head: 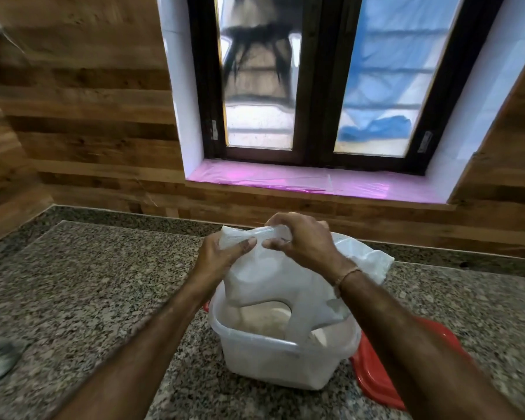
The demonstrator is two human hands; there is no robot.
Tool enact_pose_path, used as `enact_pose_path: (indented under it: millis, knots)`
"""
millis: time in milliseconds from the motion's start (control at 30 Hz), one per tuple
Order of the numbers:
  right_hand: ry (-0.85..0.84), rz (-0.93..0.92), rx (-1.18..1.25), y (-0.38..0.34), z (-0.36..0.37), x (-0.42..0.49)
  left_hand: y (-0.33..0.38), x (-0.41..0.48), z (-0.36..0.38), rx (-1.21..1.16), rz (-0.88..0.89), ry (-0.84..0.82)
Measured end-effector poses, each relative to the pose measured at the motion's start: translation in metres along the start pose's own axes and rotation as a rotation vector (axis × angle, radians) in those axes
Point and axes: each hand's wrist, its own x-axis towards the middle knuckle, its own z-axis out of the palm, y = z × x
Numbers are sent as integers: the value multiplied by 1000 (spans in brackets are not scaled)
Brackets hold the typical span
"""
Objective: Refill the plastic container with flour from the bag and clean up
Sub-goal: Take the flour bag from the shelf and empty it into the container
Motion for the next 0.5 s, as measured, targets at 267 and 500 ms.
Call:
enact_pose_path:
  millis: [267, 500]
  knots:
    - [96, 126, 373, 4, -5, 13, -35, -13, -4, 220, -35, -93]
    - [221, 206, 300, 3, -18, 10, -33, -9, 0, 569, -9, -91]
